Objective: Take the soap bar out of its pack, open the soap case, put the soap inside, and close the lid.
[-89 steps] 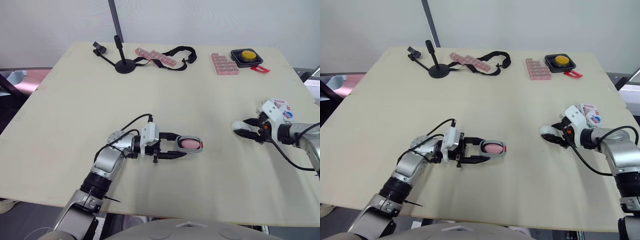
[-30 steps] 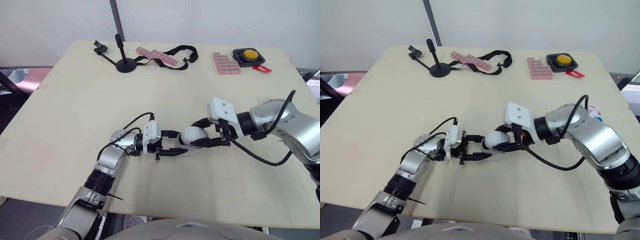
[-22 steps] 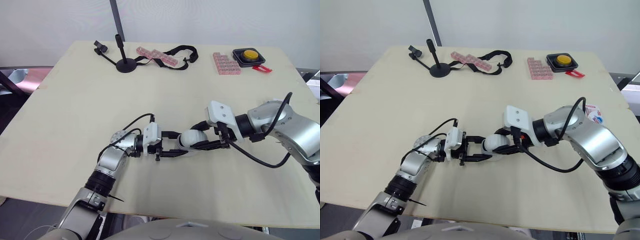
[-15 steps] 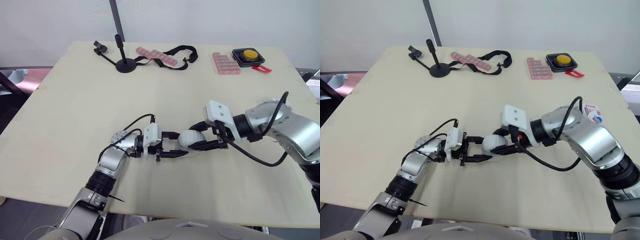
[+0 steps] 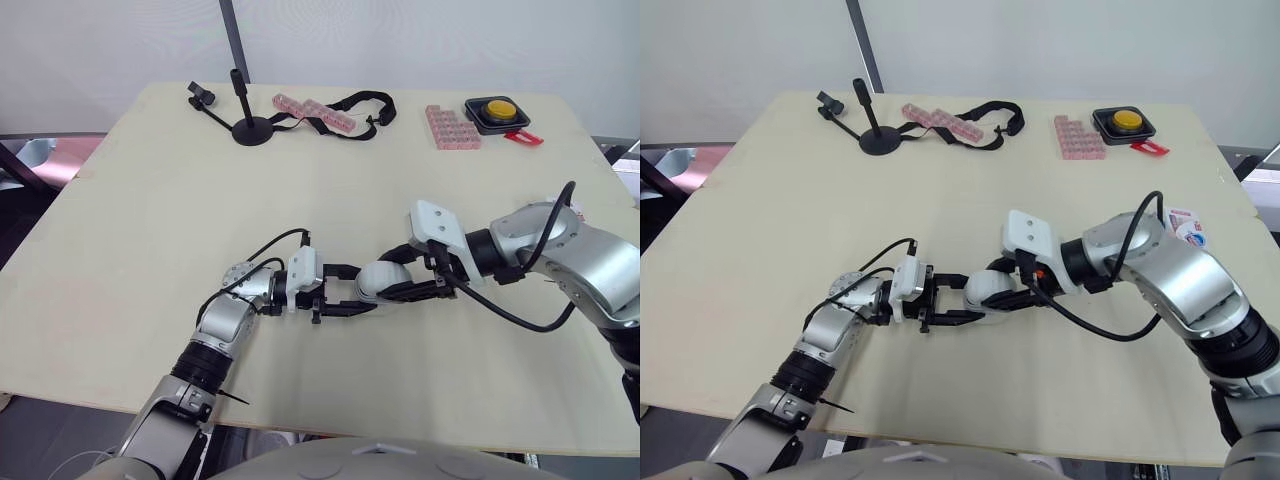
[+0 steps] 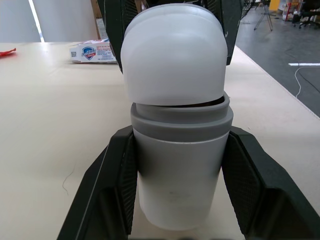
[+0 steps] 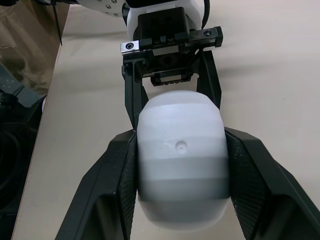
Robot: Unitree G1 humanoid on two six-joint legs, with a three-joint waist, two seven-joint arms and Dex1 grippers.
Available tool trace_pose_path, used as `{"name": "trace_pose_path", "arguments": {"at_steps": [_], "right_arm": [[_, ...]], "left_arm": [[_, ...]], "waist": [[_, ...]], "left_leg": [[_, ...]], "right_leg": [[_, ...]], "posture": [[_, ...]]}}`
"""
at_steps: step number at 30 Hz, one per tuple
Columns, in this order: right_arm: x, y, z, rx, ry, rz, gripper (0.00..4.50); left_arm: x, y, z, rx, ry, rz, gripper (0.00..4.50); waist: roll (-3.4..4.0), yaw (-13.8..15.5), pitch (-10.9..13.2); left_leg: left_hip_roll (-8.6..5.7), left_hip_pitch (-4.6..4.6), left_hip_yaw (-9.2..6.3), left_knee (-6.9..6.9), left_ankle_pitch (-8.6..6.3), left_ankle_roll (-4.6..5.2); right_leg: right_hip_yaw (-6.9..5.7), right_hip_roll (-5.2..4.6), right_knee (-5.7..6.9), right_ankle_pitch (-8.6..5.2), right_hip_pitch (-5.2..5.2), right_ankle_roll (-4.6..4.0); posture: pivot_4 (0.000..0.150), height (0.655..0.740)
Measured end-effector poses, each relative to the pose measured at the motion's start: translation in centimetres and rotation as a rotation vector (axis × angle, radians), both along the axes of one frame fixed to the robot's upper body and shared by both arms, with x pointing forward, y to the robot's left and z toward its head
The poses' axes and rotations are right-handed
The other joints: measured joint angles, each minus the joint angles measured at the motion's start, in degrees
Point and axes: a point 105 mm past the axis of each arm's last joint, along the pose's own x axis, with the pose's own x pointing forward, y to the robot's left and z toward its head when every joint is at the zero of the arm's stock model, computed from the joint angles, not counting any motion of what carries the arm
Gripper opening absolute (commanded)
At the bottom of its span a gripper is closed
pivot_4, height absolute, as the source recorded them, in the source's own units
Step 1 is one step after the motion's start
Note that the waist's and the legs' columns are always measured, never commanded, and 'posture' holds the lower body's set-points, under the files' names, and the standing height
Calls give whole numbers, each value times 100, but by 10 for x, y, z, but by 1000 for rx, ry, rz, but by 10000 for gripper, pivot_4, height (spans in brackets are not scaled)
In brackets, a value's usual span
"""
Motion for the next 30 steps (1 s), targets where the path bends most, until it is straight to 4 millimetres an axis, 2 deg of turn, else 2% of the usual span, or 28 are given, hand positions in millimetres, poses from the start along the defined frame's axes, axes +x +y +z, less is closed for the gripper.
{"name": "trace_pose_path", "arguments": {"at_steps": [11,30], "right_arm": [[-4,6,5,8,8,20,21668],[-3,7,1,-12,-19,22,21668]], "left_arm": [[1,2,-2,-1,7,4,19143],[2,1,-1,-1,8,4,19143]], "waist": [[-1,-2,-1],[-2,-1,-3]], "left_leg": [[0,2,1,2,1,-1],[0,4,3,3,2,-2]], "right_leg": [[2,1,5,0,0,0],[5,1,10,0,0,0]], "posture": [[1500,7395],[1500,7395]]}}
